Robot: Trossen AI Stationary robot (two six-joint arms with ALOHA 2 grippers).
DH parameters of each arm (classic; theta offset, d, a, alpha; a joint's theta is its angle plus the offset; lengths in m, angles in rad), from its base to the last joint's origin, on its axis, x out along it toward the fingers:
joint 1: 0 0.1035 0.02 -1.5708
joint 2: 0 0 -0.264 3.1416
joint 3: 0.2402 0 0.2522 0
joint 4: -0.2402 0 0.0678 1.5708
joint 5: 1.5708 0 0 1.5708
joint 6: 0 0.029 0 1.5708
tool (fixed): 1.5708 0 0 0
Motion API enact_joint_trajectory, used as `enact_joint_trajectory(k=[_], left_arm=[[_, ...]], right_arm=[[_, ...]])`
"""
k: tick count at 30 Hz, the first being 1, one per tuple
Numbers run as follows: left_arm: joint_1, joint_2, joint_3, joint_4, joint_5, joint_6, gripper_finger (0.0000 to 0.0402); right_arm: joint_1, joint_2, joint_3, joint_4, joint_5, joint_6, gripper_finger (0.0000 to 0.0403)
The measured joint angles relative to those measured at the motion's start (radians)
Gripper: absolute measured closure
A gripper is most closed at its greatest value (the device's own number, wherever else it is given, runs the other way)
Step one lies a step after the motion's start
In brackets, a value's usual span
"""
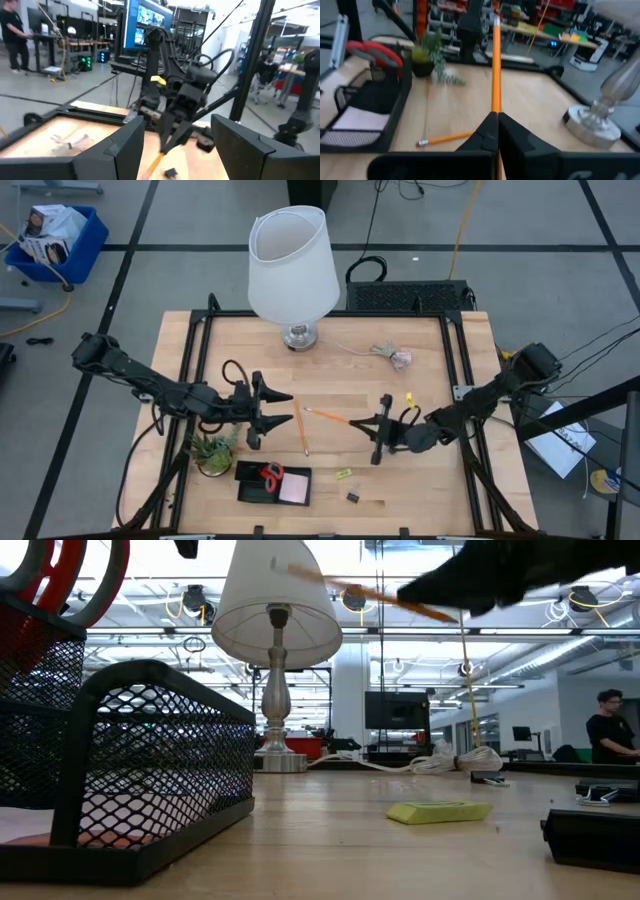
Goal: Pick and place office supplies into organizer
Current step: Put the right yellow pencil into the black desk organizer, then put the yellow pencil into the black desk organizer
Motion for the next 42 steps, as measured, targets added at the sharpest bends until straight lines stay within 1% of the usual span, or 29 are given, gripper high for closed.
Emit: enact_joint_trajectory(k=[2, 7, 9, 11, 14, 16, 17, 19, 22, 25, 27, 29, 31, 34, 36, 40, 42], left_arm=[[-0.002, 0.0, 0.0, 0.0, -0.01, 0.018, 0.0167], [-0.001, 0.0, 0.0, -0.012, -0.072, 0.017, 0.0167], [-0.002, 0.0, 0.0, -0.023, -0.075, 0.017, 0.0167], [-0.002, 0.0, 0.0, -0.029, -0.076, 0.009, 0.0167], [-0.002, 0.0, 0.0, -0.025, -0.076, 0.005, 0.0167], [-0.002, 0.0, 0.0, -0.026, -0.076, 0.005, 0.0167], [-0.002, 0.0, 0.0, -0.026, -0.076, 0.006, 0.0167], [-0.002, 0.0, 0.0, -0.024, -0.076, 0.006, 0.0167], [0.0, 0.001, 0.0, -0.025, -0.076, 0.005, 0.0167], [0.0, 0.001, 0.0, -0.024, -0.076, 0.003, 0.0167], [-0.001, 0.001, 0.0, -0.025, -0.076, 0.004, 0.0167], [0.0, 0.001, 0.0, -0.026, -0.076, 0.005, 0.0167], [0.0, 0.001, 0.0, -0.03, -0.076, 0.006, 0.0167], [0.0, 0.001, 0.0, -0.033, -0.076, 0.006, 0.0167], [0.0, 0.001, 0.0, -0.034, -0.076, 0.006, 0.0167], [0.0, 0.001, 0.0, -0.039, -0.076, 0.004, 0.0167], [0.0, 0.001, 0.0, -0.042, -0.076, 0.001, 0.0167]], right_arm=[[0.001, -0.019, 0.0, 0.022, 0.0, -0.03, 0.0399], [0.001, -0.029, 0.0, 0.11, -0.001, -0.104, 0.04], [-0.001, -0.03, 0.0, 0.125, -0.023, -0.103, 0.04], [-0.006, -0.031, 0.001, 0.102, -0.033, -0.063, 0.0401], [-0.006, -0.031, 0.001, -0.038, -0.104, 0.031, 0.0401], [-0.008, -0.022, 0.001, -0.14, -0.162, 0.144, 0.0401], [-0.016, 0.001, 0.001, -0.146, -0.191, 0.203, 0.0395], [-0.027, 0.066, 0.002, -0.108, -0.252, 0.277, 0.0373], [-0.029, 0.165, 0.006, -0.001, -0.313, 0.274, 0.032], [-0.034, 0.253, 0.009, 0.091, -0.321, 0.245, 0.0256], [-0.038, 0.314, 0.009, 0.152, -0.337, 0.192, 0.0217], [-0.039, 0.364, 0.01, 0.202, -0.343, 0.161, 0.0183], [-0.039, 0.41, 0.033, 0.215, -0.343, 0.148, 0.0156], [-0.042, 0.482, 0.088, 0.203, -0.352, 0.145, 0.0132], [-0.045, 0.527, 0.135, 0.192, -0.369, 0.128, 0.0125], [-0.052, 0.569, 0.213, 0.103, -0.366, 0.087, 0.013], [-0.065, 0.572, 0.232, 0.09, -0.366, 0.085, 0.0138]])
